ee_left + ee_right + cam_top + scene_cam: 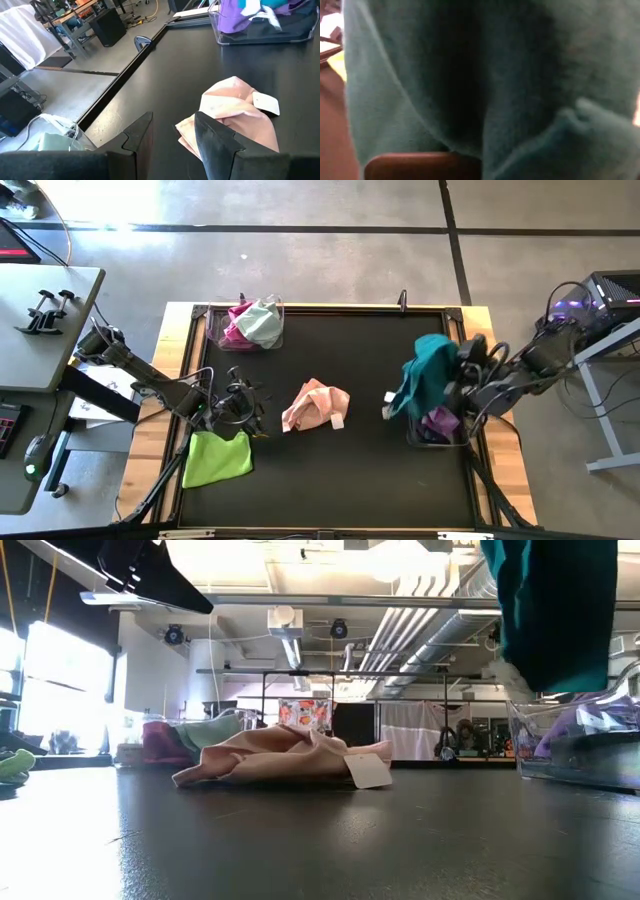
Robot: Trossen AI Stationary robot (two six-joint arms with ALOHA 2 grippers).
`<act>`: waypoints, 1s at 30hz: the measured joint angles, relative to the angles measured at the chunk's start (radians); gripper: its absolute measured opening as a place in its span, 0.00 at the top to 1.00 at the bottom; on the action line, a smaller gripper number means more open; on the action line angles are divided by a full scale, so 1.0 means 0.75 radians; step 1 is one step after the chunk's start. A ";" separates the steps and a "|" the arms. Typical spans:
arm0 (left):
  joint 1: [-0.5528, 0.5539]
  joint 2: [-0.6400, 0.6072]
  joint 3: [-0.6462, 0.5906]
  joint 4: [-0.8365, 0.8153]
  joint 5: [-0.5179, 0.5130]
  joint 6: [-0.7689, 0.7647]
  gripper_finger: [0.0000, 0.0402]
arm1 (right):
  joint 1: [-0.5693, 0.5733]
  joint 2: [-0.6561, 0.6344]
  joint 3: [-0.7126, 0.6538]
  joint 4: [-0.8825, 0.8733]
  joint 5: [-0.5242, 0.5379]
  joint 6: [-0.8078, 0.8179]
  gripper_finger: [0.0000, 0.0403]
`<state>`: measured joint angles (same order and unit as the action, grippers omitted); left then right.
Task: Sort towels by color in basket
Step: Put the dark green towel into the bottom transparent bin
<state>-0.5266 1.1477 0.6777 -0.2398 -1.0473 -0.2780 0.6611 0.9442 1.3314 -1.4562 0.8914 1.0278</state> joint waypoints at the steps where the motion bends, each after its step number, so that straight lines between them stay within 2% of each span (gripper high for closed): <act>1: 0.000 0.000 0.000 0.000 0.000 0.000 0.67 | 0.000 0.010 0.050 -0.057 0.014 -0.005 0.99; 3: 0.000 0.000 0.000 0.000 0.001 -0.005 0.67 | 0.000 0.035 0.154 -0.161 0.025 -0.002 0.99; 5: 0.000 0.000 0.000 0.001 0.001 -0.012 0.67 | -0.010 0.036 0.221 -0.140 0.012 -0.125 0.99; 8: 0.000 0.000 0.000 0.001 0.001 -0.033 0.67 | -0.034 0.052 0.295 -0.147 -0.095 -0.237 0.99; 12: 0.000 0.000 0.000 0.000 0.001 -0.046 0.67 | -0.092 0.046 0.267 -0.149 -0.246 -0.283 0.99; 18: 0.000 0.001 0.000 0.000 0.002 -0.046 0.67 | -0.157 0.026 0.065 -0.153 -0.514 -0.245 1.00; 27: 0.000 0.001 0.000 0.001 0.002 -0.046 0.67 | -0.186 0.040 -0.356 -0.148 -0.808 -0.025 1.00; 30: 0.000 0.001 0.000 0.001 0.002 -0.046 0.67 | -0.186 0.059 -0.483 -0.104 -0.945 0.046 0.99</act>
<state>-0.5266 1.1481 0.6777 -0.2394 -1.0462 -0.3122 0.5213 0.9884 0.9694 -1.5345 0.1827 1.0623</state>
